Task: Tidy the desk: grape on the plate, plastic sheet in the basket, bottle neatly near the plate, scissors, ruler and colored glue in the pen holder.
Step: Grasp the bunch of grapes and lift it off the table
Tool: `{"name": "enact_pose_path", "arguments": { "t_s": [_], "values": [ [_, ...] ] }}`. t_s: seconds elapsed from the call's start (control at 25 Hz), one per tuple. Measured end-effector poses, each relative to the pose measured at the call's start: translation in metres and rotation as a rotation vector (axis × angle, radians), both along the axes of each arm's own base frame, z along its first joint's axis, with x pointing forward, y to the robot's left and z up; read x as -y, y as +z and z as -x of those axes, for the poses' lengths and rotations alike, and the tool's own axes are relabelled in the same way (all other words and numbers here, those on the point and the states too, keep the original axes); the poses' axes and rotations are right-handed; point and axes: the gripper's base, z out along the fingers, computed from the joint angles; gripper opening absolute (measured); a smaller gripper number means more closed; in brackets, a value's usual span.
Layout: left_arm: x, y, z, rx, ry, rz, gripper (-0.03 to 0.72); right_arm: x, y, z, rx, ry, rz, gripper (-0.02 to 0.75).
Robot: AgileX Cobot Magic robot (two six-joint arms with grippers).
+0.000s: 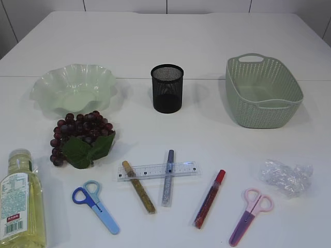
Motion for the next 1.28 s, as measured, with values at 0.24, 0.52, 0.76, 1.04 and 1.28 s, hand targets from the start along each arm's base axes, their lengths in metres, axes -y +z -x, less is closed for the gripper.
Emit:
{"name": "enact_pose_path", "arguments": {
  "t_s": [0.24,0.52,0.76,1.04,1.28],
  "values": [
    [0.0000,0.0000,0.0000,0.000,0.000,0.000,0.239,0.0002,0.0000,0.0000,0.000,-0.001,0.002,0.399],
    [0.0000,0.0000,0.0000,0.000,0.000,0.000,0.239,0.0005,0.0000,-0.0001,0.001,-0.003,0.005,0.399],
    [0.0000,0.0000,0.0000,0.000,0.000,0.000,0.239,-0.0015,0.0001,0.0003,-0.002,0.010,-0.015,0.398],
    [0.0000,0.0000,0.0000,0.000,0.000,0.000,0.239,-0.0015,0.0003,0.0002,0.000,0.010,-0.015,0.398],
    [0.0018,0.0004,0.0002,0.000,-0.012,0.019,0.239,-0.0013,0.0003,0.0002,-0.010,-0.013,-0.049,0.399]
  ]
}}
